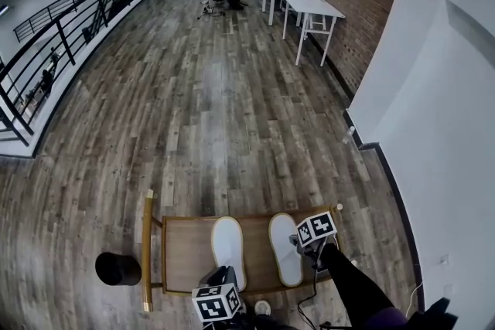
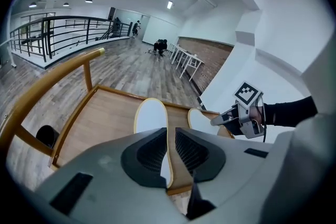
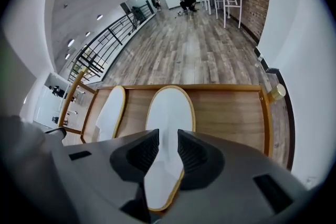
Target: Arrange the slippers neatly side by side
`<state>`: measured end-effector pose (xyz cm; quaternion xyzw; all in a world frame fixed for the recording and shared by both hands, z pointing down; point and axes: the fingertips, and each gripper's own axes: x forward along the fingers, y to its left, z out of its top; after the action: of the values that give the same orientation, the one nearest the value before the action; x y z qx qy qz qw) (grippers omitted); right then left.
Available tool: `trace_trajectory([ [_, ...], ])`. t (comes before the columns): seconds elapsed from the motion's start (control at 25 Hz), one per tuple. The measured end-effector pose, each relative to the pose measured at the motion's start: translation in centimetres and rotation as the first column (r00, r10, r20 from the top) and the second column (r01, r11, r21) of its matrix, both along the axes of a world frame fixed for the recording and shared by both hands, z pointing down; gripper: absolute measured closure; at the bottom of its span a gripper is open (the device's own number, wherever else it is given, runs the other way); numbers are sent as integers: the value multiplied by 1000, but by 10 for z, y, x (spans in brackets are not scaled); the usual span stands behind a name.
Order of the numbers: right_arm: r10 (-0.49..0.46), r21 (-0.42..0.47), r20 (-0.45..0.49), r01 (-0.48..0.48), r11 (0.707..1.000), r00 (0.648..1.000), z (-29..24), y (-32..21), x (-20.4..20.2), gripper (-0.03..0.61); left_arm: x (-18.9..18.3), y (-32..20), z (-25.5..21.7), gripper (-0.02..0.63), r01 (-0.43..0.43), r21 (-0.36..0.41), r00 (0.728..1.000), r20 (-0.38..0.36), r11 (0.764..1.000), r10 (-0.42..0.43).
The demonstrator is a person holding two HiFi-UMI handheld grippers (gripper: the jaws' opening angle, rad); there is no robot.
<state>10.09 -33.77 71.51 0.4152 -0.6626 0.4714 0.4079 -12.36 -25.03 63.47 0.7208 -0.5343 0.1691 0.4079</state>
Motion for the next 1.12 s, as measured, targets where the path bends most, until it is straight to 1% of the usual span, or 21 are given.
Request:
trace_trajectory([
  [0.08,-6,-32,-4,6,999,1000,7,3,-1,491,-3,3,0,561,-2,-1,1000,-1,1000,2],
  [0.12,-8,-50,-1,8,999,1000,11,5,-2,492,-4,4,0,574,-2,-1,1000,5,1000,2],
  [0.16,-8,-66,3,9,998,1000,14,7,-2,492,-6,5,1,604,-1,-2,1000,12,1000,1],
  [0.2,-6,-76,5,6,997,1000,16,8,-3,492,-7,5,1,609,2,-3,1000,18,1000,-2],
  [0.24,-1,-82,5,1,997,1000,18,9,-3,508,-9,6,2,609,7,-4,1000,22,1000,-7],
  [0.28,5,-85,6,-5,996,1000,19,9,-4,555,-10,6,2,609,13,-5,1000,23,1000,-13],
  [0.32,9,-88,12,-8,996,1000,19,10,-6,558,-12,6,2,609,19,-6,1000,22,1000,-19],
  [0.48,30,-116,80,-21,993,996,14,12,-25,563,-15,8,4,609,34,-8,999,11,999,-34],
  [0.6,72,-134,154,-51,990,985,2,12,-47,563,-18,10,2,609,41,-5,999,7,999,-41],
  [0.68,79,-138,185,-53,989,980,-2,11,-63,563,-20,11,1,609,41,-2,999,6,999,-41],
  [0.88,53,-157,186,-23,987,981,4,12,-84,563,-23,13,-2,609,45,1,999,5,999,-45],
  [1.12,80,-186,188,-44,982,979,14,12,-99,563,-36,17,0,609,66,-7,998,6,998,-66],
])
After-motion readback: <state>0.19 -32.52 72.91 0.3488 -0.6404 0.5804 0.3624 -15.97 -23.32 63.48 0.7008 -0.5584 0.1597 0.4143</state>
